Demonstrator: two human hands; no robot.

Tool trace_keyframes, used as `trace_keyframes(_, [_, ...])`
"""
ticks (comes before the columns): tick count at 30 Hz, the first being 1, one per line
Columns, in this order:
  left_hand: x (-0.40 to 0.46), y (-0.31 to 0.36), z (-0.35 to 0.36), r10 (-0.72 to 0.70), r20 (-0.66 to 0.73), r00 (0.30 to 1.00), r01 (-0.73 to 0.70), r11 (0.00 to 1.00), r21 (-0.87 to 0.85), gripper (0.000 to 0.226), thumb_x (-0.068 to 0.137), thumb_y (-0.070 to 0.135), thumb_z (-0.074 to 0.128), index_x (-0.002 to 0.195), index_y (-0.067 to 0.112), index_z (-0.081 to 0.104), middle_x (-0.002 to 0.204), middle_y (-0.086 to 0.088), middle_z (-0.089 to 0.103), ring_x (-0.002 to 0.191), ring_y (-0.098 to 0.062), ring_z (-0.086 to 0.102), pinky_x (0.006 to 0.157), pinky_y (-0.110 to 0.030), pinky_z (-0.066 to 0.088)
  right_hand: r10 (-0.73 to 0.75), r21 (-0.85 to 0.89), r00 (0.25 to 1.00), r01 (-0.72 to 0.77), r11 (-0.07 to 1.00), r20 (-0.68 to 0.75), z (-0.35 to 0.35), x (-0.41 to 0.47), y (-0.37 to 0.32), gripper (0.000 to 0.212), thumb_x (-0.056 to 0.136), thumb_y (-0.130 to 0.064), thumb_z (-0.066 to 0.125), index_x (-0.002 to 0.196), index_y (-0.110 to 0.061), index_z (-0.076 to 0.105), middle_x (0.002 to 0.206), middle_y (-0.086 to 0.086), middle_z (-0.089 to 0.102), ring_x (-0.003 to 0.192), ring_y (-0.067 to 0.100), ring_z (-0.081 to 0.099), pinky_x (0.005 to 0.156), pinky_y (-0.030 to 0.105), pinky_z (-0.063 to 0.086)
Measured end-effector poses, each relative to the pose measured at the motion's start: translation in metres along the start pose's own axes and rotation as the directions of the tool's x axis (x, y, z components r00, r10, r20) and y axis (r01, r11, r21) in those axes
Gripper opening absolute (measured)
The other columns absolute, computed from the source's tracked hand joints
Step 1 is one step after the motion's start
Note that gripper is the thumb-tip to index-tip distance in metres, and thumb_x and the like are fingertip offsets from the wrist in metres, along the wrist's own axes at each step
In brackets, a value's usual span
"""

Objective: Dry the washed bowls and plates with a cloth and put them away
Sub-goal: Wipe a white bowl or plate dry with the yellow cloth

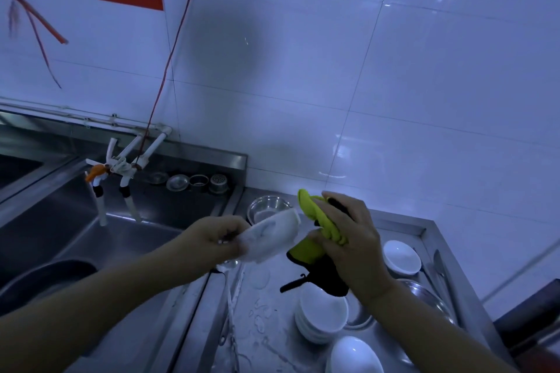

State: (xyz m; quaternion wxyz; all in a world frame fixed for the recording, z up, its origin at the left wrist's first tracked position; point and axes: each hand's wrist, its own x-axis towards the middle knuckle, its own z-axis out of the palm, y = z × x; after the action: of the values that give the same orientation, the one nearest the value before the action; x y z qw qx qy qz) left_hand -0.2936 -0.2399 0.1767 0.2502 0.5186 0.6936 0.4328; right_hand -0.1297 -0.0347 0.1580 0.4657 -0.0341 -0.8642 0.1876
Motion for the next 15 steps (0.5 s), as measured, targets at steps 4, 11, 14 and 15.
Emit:
trace_keyframes(4, [0.012, 0.011, 0.029, -0.117, -0.115, 0.987, 0.038, 0.844, -0.536, 0.017, 0.079, 0.021, 0.059, 0.088, 0.008, 0.065, 0.076, -0.003, 0.066, 0.069, -0.012, 0.059, 0.062, -0.019, 0.047, -0.037, -0.037, 0.999, 0.037, 0.999, -0.023, 0.014, 0.005, -0.019, 0.050, 0.087, -0.048, 0.059, 0.119, -0.010, 0.065, 0.126, 0.008, 0.053, 0.115, 0.023, 0.046, 0.102, 0.031, 0.037])
trace_keyframes(11, [0.034, 0.032, 0.047, -0.118, -0.196, 0.974, -0.065, 0.679, -0.731, 0.030, 0.081, 0.013, 0.056, 0.107, 0.000, 0.063, 0.093, -0.021, 0.066, 0.077, -0.026, 0.060, 0.066, -0.030, 0.051, -0.159, -0.201, 0.981, 0.134, 0.970, -0.111, 0.025, 0.014, -0.039, 0.031, 0.095, -0.037, 0.052, 0.108, -0.019, 0.073, 0.127, 0.002, 0.053, 0.115, 0.029, 0.045, 0.098, 0.044, 0.038])
trace_keyframes(14, [0.032, 0.033, 0.049, -0.079, -0.192, 0.978, -0.082, 0.702, -0.708, 0.027, 0.081, 0.007, 0.061, 0.107, 0.001, 0.064, 0.102, -0.025, 0.067, 0.087, -0.030, 0.062, 0.080, -0.040, 0.048, 0.127, 0.014, 0.987, -0.126, 0.992, -0.094, 0.017, 0.038, -0.032, 0.024, 0.086, -0.033, 0.059, 0.103, -0.025, 0.074, 0.119, -0.008, 0.056, 0.116, 0.018, 0.050, 0.101, 0.025, 0.036])
trace_keyframes(15, [0.032, 0.034, 0.048, -0.075, -0.205, 0.976, -0.092, 0.709, -0.699, 0.028, 0.078, 0.009, 0.060, 0.105, 0.003, 0.065, 0.102, -0.023, 0.068, 0.088, -0.029, 0.063, 0.080, -0.040, 0.048, 0.258, 0.134, 0.963, -0.247, 0.960, -0.075, 0.015, 0.045, -0.031, 0.023, 0.085, -0.032, 0.058, 0.102, -0.030, 0.073, 0.114, -0.013, 0.057, 0.111, 0.010, 0.053, 0.096, 0.016, 0.037])
